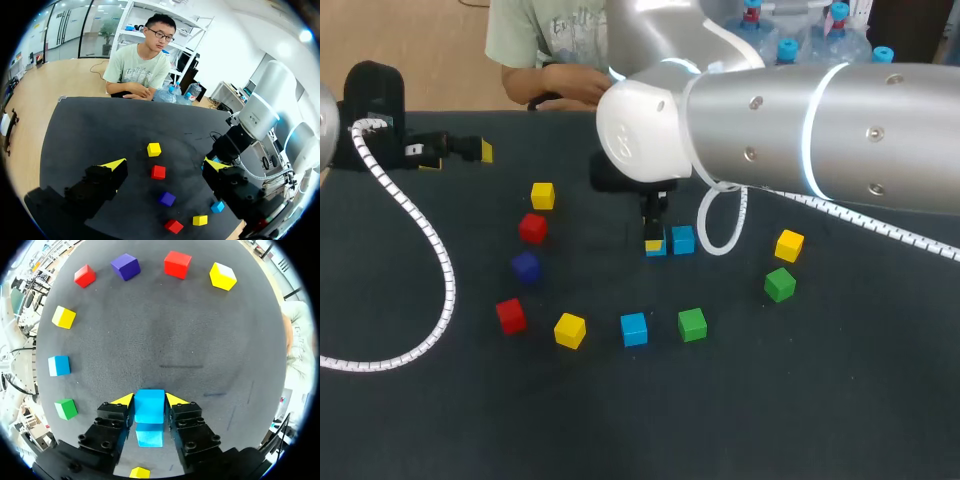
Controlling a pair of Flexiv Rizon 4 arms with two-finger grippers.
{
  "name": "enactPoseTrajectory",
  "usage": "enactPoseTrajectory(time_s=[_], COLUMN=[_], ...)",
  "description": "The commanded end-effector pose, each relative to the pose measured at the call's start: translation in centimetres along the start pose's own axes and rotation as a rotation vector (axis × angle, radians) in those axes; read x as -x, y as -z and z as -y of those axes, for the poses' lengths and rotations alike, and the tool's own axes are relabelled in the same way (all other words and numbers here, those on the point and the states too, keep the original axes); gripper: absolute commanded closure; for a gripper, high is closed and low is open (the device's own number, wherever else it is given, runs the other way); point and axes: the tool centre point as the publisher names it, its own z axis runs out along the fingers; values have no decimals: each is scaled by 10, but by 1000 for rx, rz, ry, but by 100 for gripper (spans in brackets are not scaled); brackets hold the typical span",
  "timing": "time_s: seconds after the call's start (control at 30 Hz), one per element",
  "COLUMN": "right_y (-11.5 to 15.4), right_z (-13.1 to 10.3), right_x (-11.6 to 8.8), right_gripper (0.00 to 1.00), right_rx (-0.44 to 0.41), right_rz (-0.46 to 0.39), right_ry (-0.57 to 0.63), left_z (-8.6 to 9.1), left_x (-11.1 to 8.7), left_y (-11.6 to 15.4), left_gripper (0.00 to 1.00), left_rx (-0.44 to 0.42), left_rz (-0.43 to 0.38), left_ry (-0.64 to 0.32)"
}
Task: Place the blue cubes, place green cubes on the blue cubes, place the yellow cubes on the green cubes, then place the red cubes on the yellow cubes, and place purple cube on the red cubes.
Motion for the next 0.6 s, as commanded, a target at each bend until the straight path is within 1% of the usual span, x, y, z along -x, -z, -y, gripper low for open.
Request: enactPoseTrajectory(time_s=[0.03,0.07,0.1,0.13,0.4,0.6], right_y=[-2,-2,-2,-1,3,16], right_z=[-2,-2,-3,-4,-3,-3], right_x=[-1,-1,0,0,-2,-8], right_gripper=[83,60,33,0,0,0], right_rx=[0,3,3,5,-5,-50], right_rz=[3,5,5,7,14,40], right_ry=[6,9,9,14,9,-11], left_z=[-2,-2,-2,-2,-2,-2], left_x=[-1,-1,-1,-1,-1,-1], left_y=[0,0,0,0,0,0], left_gripper=[0,0,0,0,0,0], left_rx=[-9,-9,-9,-9,-9,-9], left_rz=[6,6,6,6,6,6], left_ry=[-1,-1,-1,-1,-1,-1])
